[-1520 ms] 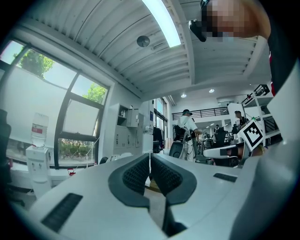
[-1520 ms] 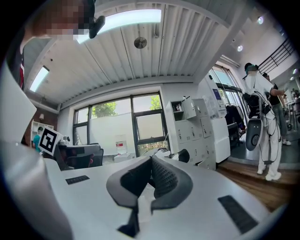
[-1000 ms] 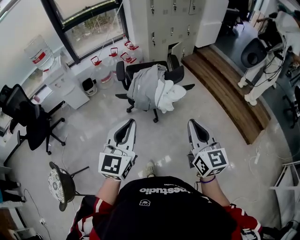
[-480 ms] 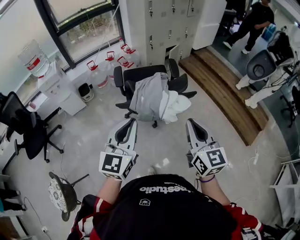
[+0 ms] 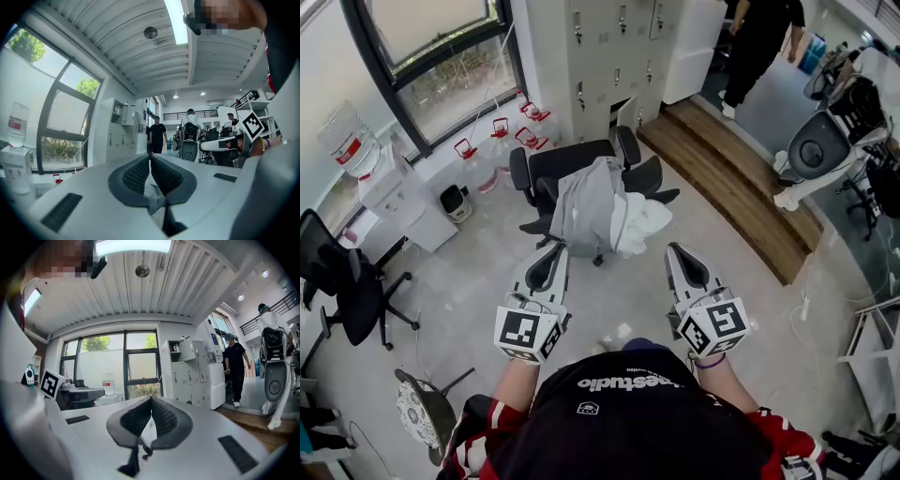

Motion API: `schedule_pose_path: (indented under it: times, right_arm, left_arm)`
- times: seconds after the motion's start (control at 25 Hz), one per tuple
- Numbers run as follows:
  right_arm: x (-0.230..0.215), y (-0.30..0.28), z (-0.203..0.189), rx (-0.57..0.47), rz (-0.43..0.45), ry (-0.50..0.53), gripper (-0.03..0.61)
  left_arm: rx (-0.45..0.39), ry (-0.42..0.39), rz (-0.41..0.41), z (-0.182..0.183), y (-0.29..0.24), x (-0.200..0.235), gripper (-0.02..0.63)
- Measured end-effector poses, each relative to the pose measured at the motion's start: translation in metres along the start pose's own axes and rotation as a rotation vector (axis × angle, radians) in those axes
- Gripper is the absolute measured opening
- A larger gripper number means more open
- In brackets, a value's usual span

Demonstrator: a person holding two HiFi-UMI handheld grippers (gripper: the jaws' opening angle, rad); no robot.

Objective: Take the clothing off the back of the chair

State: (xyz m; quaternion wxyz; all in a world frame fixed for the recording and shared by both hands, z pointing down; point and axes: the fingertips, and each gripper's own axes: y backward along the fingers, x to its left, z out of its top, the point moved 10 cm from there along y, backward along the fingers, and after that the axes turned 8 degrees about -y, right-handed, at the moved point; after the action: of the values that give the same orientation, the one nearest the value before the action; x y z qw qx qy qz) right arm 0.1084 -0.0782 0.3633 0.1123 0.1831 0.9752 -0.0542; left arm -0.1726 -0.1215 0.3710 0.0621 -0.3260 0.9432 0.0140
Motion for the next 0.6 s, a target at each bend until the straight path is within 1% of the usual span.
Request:
schedule_pose_path:
  times: [0.2, 0.24, 0.28, 0.36, 0.48, 0.6]
  right_arm:
    - [-0.005, -0.007, 0.005, 0.002, 0.002, 0.002, 0.015]
    - [-0.006, -0.01, 0.006, 0.002, 0.005, 0.003, 0.015]
    - [-0.008, -0.012, 0.007, 0.002, 0.01, 0.004, 0.015]
    - [-0.015, -0.019, 0.008, 0.003, 0.02, 0.005, 0.015]
    - [-0.026, -0.029, 0.01, 0.006, 0.033, 0.003, 0.015]
    - [-0.034, -0.039, 0.013, 0.002, 0.046, 0.002, 0.015]
  left_arm:
    - [0.015, -0.005, -0.058, 0.0, -0.016, 0.0, 0.032]
    - [0.015, -0.01, -0.068, 0.001, -0.019, -0.001, 0.056]
    - [0.016, -0.016, -0.075, 0.001, -0.024, -0.001, 0.102]
    - [0.022, -0.029, -0.081, 0.001, -0.035, -0.001, 0.158]
    - [0.035, -0.052, -0.077, 0.002, -0.049, -0.002, 0.225]
    - [0.047, -0.104, -0.075, 0.006, -0.061, -0.001, 0.281]
